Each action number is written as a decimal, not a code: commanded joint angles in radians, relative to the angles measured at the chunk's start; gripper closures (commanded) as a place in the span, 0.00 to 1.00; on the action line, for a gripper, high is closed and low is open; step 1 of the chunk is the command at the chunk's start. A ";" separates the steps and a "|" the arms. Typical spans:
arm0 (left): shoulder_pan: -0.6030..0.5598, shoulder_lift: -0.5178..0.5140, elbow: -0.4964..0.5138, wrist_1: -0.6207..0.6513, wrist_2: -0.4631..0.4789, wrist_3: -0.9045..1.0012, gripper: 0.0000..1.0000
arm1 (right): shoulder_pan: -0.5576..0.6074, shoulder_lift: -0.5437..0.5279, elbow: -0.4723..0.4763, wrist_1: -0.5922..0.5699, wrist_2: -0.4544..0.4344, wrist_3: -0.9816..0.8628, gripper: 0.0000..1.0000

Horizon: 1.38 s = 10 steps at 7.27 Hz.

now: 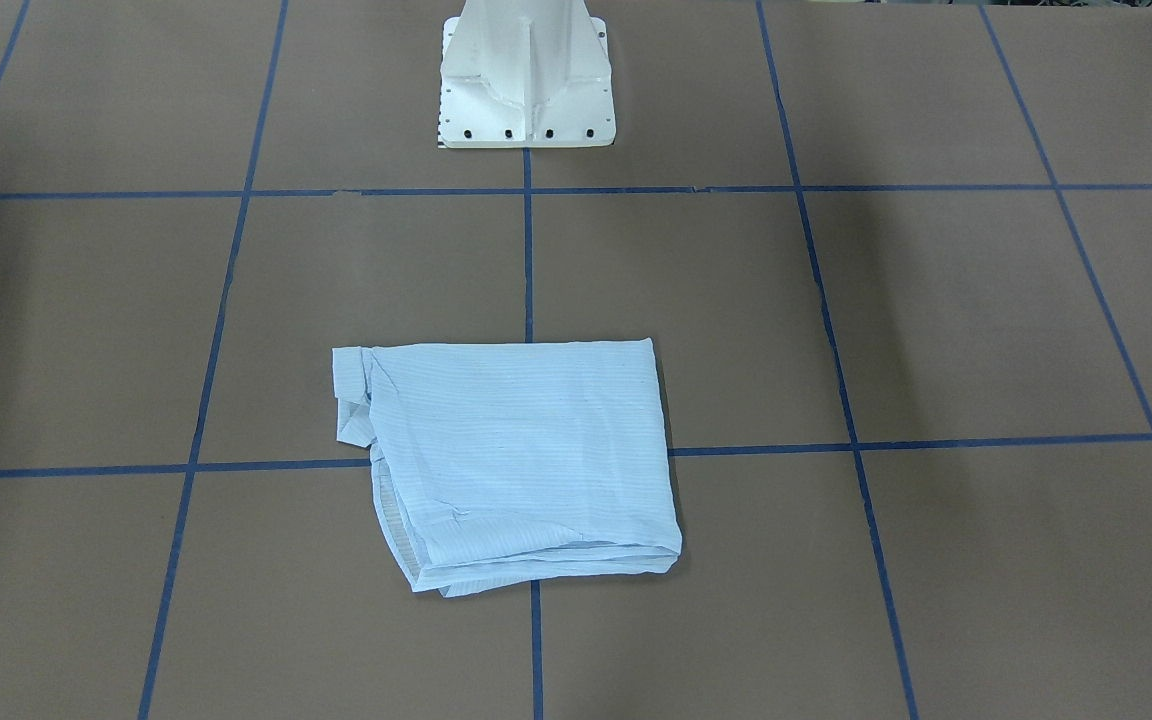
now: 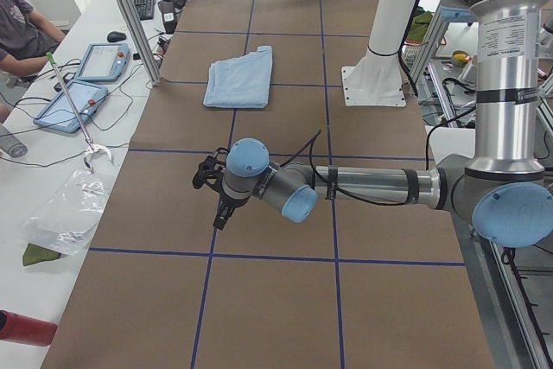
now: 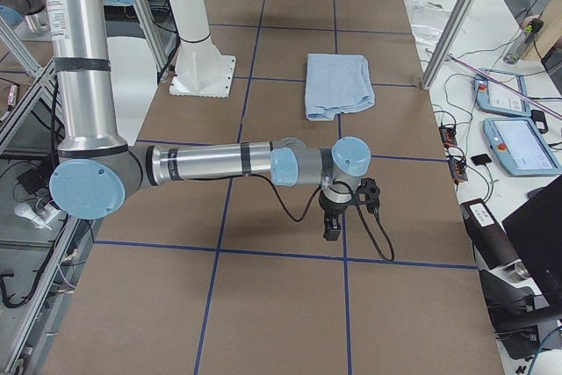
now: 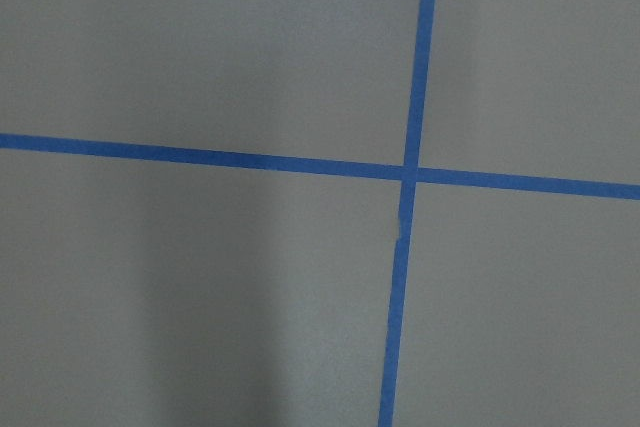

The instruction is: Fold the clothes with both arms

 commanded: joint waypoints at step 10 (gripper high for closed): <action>-0.003 0.019 -0.041 0.031 0.003 -0.003 0.00 | -0.008 -0.001 -0.007 0.007 0.012 0.089 0.00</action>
